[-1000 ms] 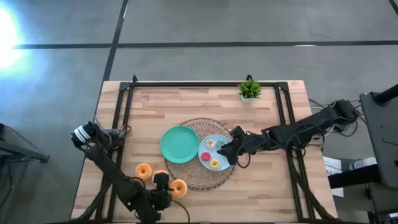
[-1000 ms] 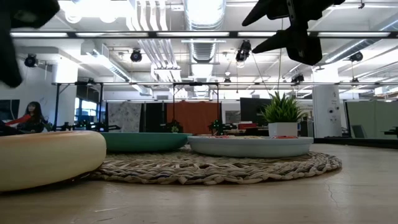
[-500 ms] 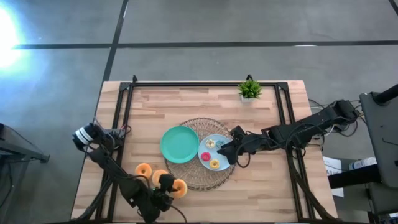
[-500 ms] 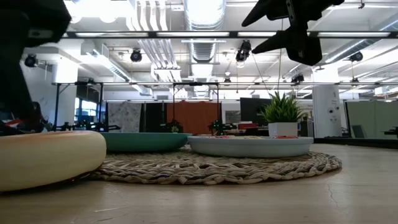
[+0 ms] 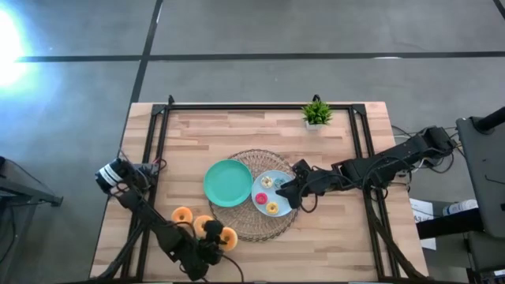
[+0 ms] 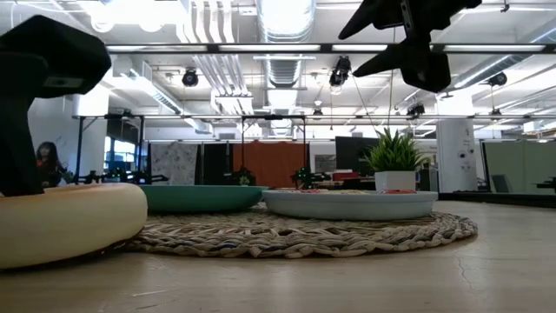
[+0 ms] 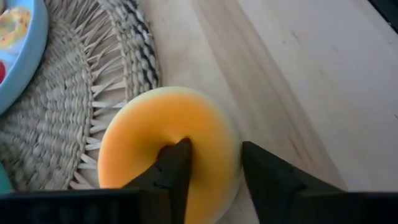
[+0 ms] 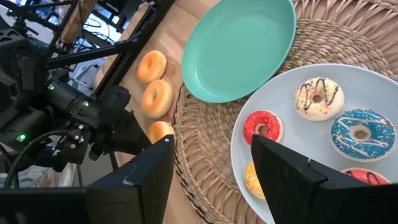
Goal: Pick & Place donuts
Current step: Put the big black donut on the green plate
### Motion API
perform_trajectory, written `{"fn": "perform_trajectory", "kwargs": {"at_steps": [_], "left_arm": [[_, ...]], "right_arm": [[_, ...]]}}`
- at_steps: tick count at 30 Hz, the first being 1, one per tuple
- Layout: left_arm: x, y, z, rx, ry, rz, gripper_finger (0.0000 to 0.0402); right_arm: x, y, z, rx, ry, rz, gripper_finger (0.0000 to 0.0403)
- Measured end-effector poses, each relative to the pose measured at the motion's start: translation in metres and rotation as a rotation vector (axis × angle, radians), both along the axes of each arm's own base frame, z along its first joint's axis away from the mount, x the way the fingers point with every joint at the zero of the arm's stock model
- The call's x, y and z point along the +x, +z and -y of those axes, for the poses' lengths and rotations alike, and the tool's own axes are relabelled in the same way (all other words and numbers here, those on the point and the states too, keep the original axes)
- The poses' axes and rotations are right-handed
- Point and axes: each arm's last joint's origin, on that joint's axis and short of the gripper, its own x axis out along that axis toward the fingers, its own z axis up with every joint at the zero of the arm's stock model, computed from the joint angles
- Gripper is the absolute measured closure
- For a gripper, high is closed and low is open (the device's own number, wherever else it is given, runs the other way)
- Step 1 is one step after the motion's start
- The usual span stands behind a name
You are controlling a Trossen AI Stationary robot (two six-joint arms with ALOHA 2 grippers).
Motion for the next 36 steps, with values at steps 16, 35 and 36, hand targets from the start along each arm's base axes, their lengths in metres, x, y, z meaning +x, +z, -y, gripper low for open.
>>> {"fn": "perform_trajectory", "kwargs": {"at_steps": [16, 35, 36], "left_arm": [[0.007, 0.035, -0.025, -0.23, 0.298, -0.014, 0.04], [-0.017, 0.185, -0.145, -1.059, 0.455, 0.406, 0.0401], [-0.017, 0.187, -0.151, -1.064, 0.461, 0.413, 0.0401]], "right_arm": [[-0.005, 0.008, 0.001, -0.061, 0.089, 0.025, 0.0197], [0.043, 0.083, -0.007, -0.938, 0.656, 0.298, 0.0197], [0.048, 0.086, -0.008, -0.98, 0.688, 0.278, 0.0197]]}}
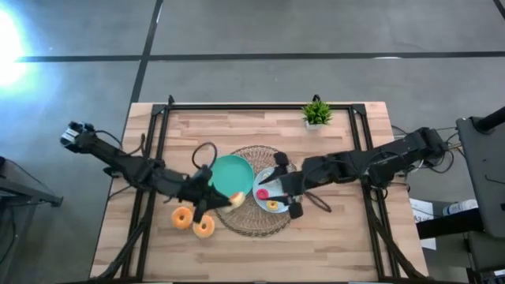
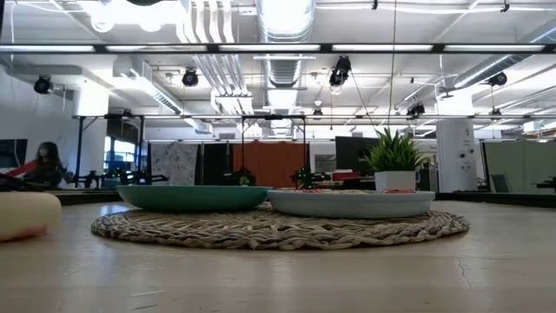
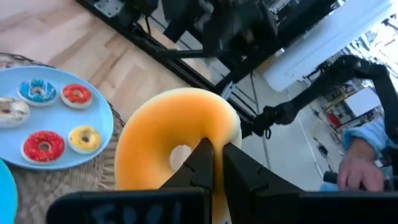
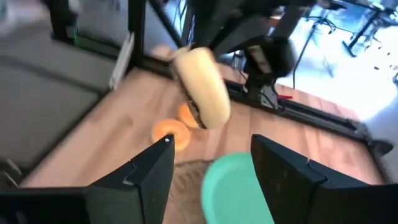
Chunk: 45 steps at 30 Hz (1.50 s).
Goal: Pick & Place donuts
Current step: Put the big black donut on the green plate
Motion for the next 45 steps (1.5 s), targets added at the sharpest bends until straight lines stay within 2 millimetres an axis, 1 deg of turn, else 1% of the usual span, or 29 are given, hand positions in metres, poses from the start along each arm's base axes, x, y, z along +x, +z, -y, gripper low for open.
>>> {"fn": "perform_trajectory", "kwargs": {"at_steps": [2, 4, 8, 12, 16, 19, 24, 31, 34, 37, 40, 45], "left_arm": [[0.002, 0.001, -0.007, -0.007, -0.011, 0.0, 0.0401], [0.003, 0.001, -0.012, -0.011, -0.019, -0.008, 0.0401], [0.003, -0.003, -0.013, -0.002, -0.037, -0.049, 0.0401], [0.004, -0.004, -0.014, 0.013, -0.034, -0.048, 0.0401], [0.006, -0.004, -0.021, 0.027, -0.009, -0.046, 0.0401], [0.009, -0.004, -0.028, 0.034, -0.004, -0.045, 0.0401], [0.012, -0.005, -0.037, 0.016, -0.026, -0.053, 0.0401], [0.013, -0.004, -0.04, 0.023, -0.026, -0.047, 0.0401], [0.013, -0.004, -0.04, 0.023, -0.027, -0.047, 0.0401], [0.013, -0.004, -0.04, 0.026, -0.022, -0.047, 0.04], [0.013, -0.004, -0.042, 0.027, -0.013, -0.049, 0.0394], [0.013, -0.006, -0.043, 0.028, -0.005, -0.065, 0.0389]], "right_arm": [[0.011, 0.003, -0.002, -0.076, 0.023, -0.04, 0.0197], [0.02, 0.005, -0.003, -0.106, 0.018, -0.095, 0.0197], [0.031, 0.008, -0.003, -0.127, 0.006, -0.164, 0.0197], [0.037, 0.009, -0.005, -0.142, 0.014, -0.161, 0.0197], [0.046, 0.009, -0.006, -0.186, 0.051, -0.147, 0.0197], [0.051, 0.013, -0.006, -0.22, 0.068, -0.111, 0.0197], [0.056, 0.012, -0.004, -0.247, 0.075, -0.105, 0.0197], [0.058, 0.012, 0.005, -0.245, 0.056, -0.109, 0.0197], [0.059, 0.012, 0.011, -0.222, 0.08, -0.111, 0.0197], [0.064, 0.008, 0.014, -0.198, 0.108, -0.114, 0.0197], [0.07, -0.001, 0.013, -0.185, 0.123, -0.135, 0.0197], [0.073, -0.003, 0.013, -0.179, 0.134, -0.121, 0.0197]]}}
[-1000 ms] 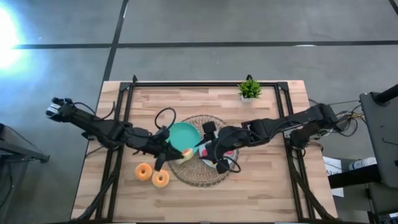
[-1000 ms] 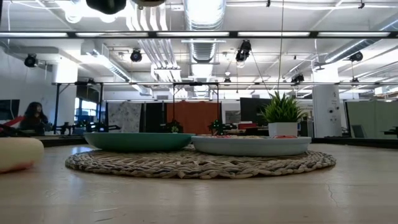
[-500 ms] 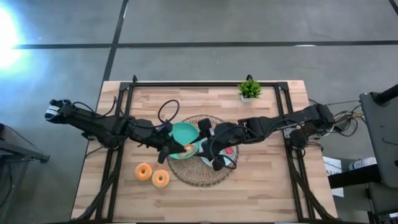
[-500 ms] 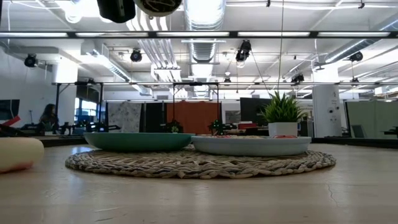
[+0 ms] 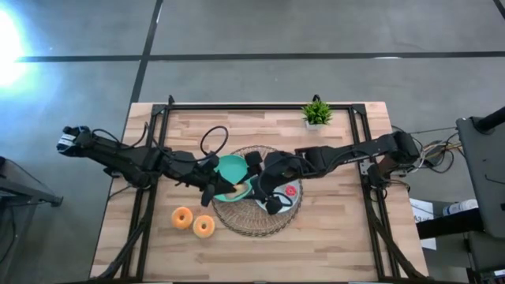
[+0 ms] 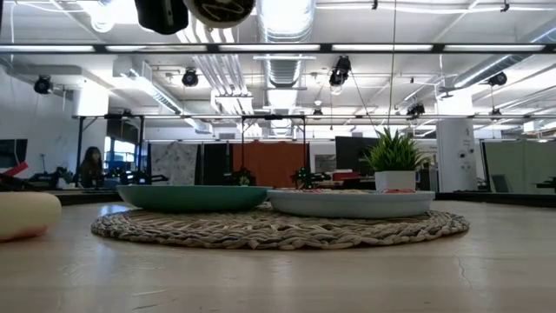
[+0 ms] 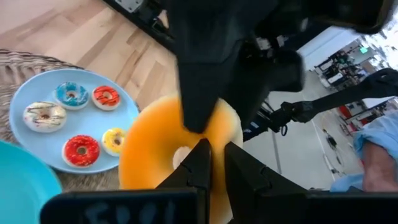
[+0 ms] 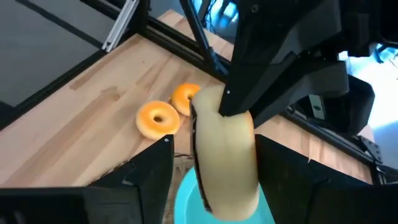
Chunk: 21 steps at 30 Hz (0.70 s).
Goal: Pick & Place donuts
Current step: Put the big black donut on the green plate
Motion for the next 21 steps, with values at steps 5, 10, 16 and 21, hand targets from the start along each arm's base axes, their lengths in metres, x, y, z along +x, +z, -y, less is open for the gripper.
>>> {"fn": "perform_trajectory", "kwargs": {"at_steps": [5, 10, 16, 21], "left_arm": [[-0.001, -0.003, -0.001, 0.021, 0.041, -0.028, 0.0388], [-0.001, -0.003, -0.003, 0.06, 0.074, -0.021, 0.0388], [0.0, -0.002, -0.004, 0.066, 0.107, -0.012, 0.0386], [0.0, -0.001, -0.007, 0.128, 0.215, 0.009, 0.0357]], "right_arm": [[-0.001, 0.001, 0.004, 0.014, -0.019, -0.009, 0.0197], [0.0, 0.0, 0.008, 0.083, -0.043, -0.036, 0.0222], [0.0, -0.001, 0.015, 0.119, -0.066, -0.053, 0.0293], [0.002, -0.003, 0.023, 0.17, -0.109, -0.073, 0.0352]]}}
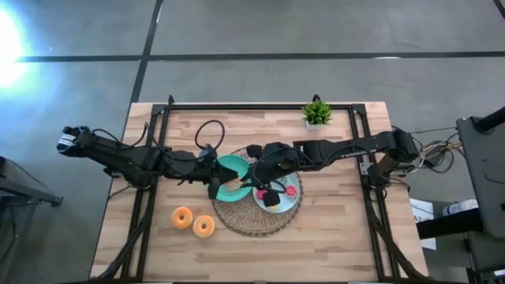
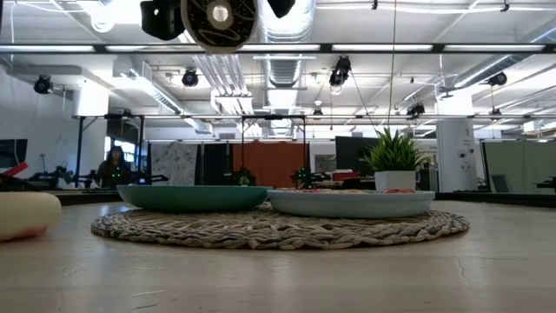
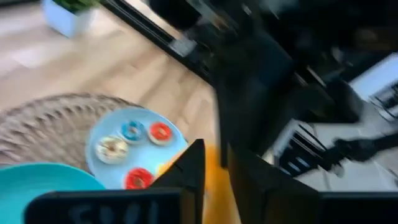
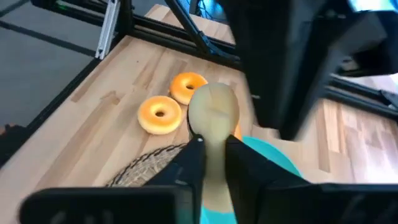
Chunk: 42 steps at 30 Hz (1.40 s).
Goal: Pick & Place donuts
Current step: Put the big black donut on the green plate
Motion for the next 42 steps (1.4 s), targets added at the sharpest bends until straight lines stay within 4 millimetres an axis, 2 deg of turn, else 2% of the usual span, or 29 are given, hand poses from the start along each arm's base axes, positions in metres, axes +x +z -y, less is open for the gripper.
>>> {"fn": "perform_trajectory", "kwargs": {"at_steps": [4, 9, 13, 16, 22, 25, 30, 34, 42], "left_arm": [[-0.001, -0.001, -0.002, 0.038, 0.077, -0.006, 0.0312], [-0.011, -0.003, -0.004, 0.186, 0.258, -0.062, 0.0267], [-0.025, 0.003, 0.007, 0.3, 0.395, -0.033, 0.0256], [-0.037, 0.009, 0.021, 0.363, 0.475, 0.01, 0.0256], [-0.056, 0.013, 0.052, 0.405, 0.563, 0.09, 0.0255], [-0.059, 0.012, 0.06, 0.386, 0.583, 0.116, 0.0255], [-0.061, 0.01, 0.065, 0.39, 0.574, 0.12, 0.0255], [-0.059, 0.008, 0.068, 0.397, 0.564, 0.115, 0.0255], [-0.06, 0.007, 0.07, 0.413, 0.548, 0.108, 0.0255]], "right_arm": [[0.001, 0.0, 0.009, 0.051, -0.051, -0.009, 0.0383], [0.002, -0.007, 0.036, 0.209, -0.226, -0.054, 0.0391], [0.003, -0.037, 0.067, 0.416, -0.424, -0.16, 0.039], [0.008, -0.064, 0.084, 0.58, -0.495, -0.205, 0.039], [0.029, -0.117, 0.092, 0.801, -0.505, -0.354, 0.039], [0.042, -0.133, 0.093, 0.868, -0.502, -0.406, 0.039], [0.055, -0.155, 0.094, 0.902, -0.531, -0.458, 0.039], [0.058, -0.155, 0.095, 0.889, -0.559, -0.447, 0.039], [0.048, -0.159, 0.098, 0.72, -0.665, -0.534, 0.0389]]}}
